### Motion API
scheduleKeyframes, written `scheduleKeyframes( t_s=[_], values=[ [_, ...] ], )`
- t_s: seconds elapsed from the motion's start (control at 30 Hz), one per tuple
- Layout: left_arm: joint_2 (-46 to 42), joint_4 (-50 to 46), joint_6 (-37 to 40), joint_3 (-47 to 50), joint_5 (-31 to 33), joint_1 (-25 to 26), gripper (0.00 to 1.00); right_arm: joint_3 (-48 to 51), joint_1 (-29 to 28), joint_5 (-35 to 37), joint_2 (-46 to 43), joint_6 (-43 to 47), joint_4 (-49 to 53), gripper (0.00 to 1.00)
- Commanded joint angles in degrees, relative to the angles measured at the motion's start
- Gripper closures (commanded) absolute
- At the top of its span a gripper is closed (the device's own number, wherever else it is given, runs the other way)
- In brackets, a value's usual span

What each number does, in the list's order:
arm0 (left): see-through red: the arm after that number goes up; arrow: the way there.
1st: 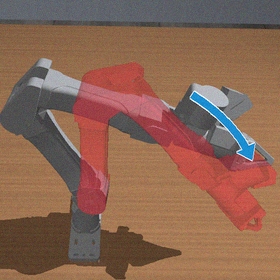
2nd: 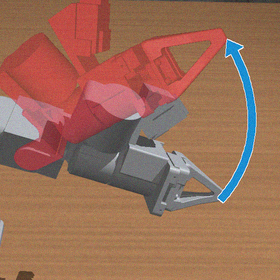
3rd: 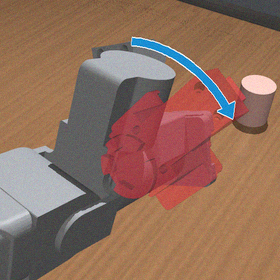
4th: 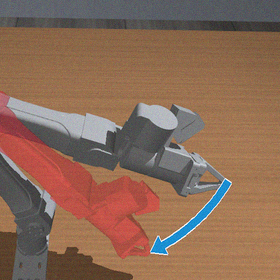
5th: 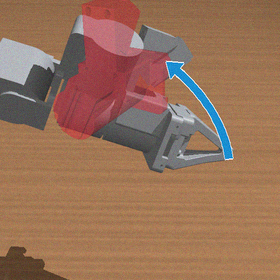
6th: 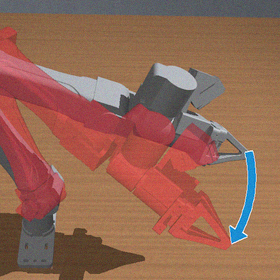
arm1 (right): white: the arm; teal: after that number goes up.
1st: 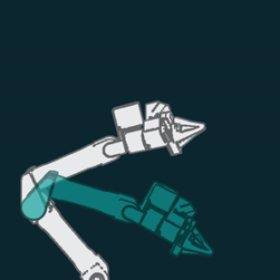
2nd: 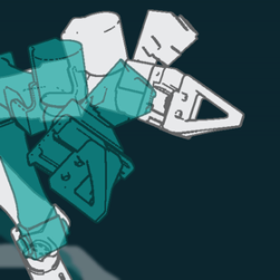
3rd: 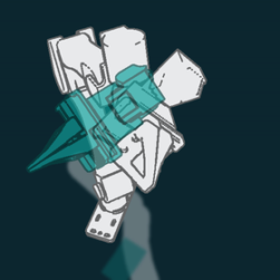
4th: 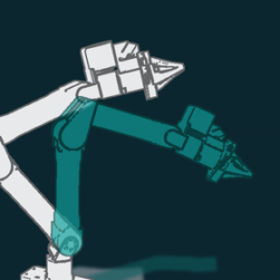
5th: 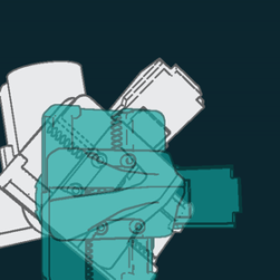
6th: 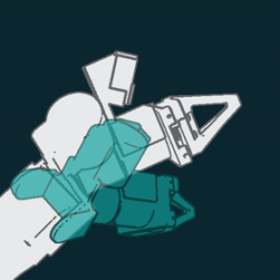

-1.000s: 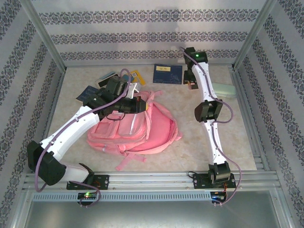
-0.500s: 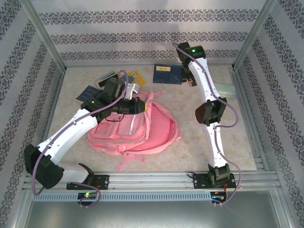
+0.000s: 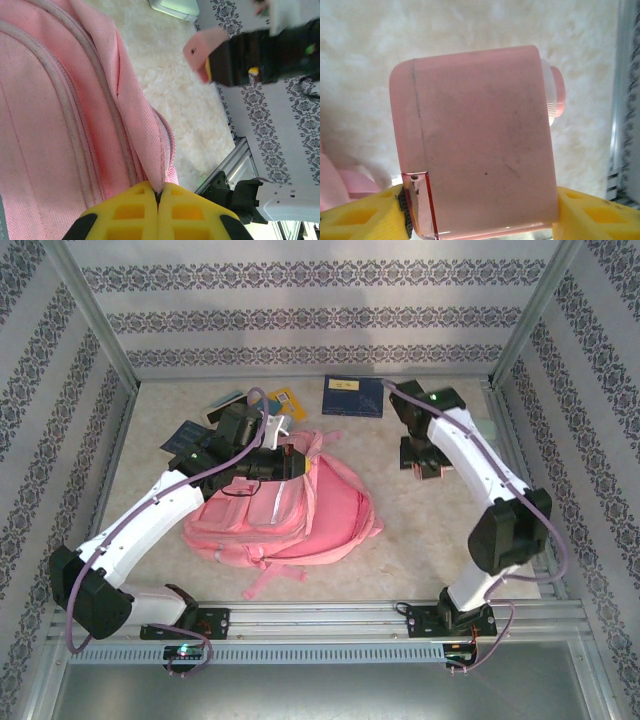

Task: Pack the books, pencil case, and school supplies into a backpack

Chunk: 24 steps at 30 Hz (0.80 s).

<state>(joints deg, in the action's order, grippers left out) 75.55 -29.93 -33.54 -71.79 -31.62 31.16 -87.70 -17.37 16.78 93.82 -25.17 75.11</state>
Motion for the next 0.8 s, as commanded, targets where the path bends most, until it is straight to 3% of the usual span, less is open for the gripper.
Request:
scheduleKeyframes(
  t_s=[0.0, 0.13, 0.4, 0.53, 0.77],
  values=[
    [0.4, 0.9, -0.4, -2.0, -1.5, 0.4, 1.0, 12.2, -0.5, -6.9, -9.0, -1.6, -18.5, 0.33],
    [1.6, -1.9, -0.4, -5.0, -2.8, 0.4, 1.0, 23.6, -1.3, -11.9, -18.6, -1.5, -26.9, 0.33],
    [3.5, -11.5, 3.4, -11.9, -7.7, -0.1, 1.0, 36.5, -4.8, -25.5, -35.3, -2.4, -38.8, 0.35],
    [3.9, -13.5, 3.2, -14.3, -9.6, -1.4, 1.0, 39.8, -8.0, -30.8, -38.2, -3.5, -44.9, 0.36],
    [4.7, -14.8, 3.2, -15.8, -10.5, -2.6, 1.0, 42.2, -16.2, -30.8, -34.9, -2.5, -53.9, 0.36]
  ],
)
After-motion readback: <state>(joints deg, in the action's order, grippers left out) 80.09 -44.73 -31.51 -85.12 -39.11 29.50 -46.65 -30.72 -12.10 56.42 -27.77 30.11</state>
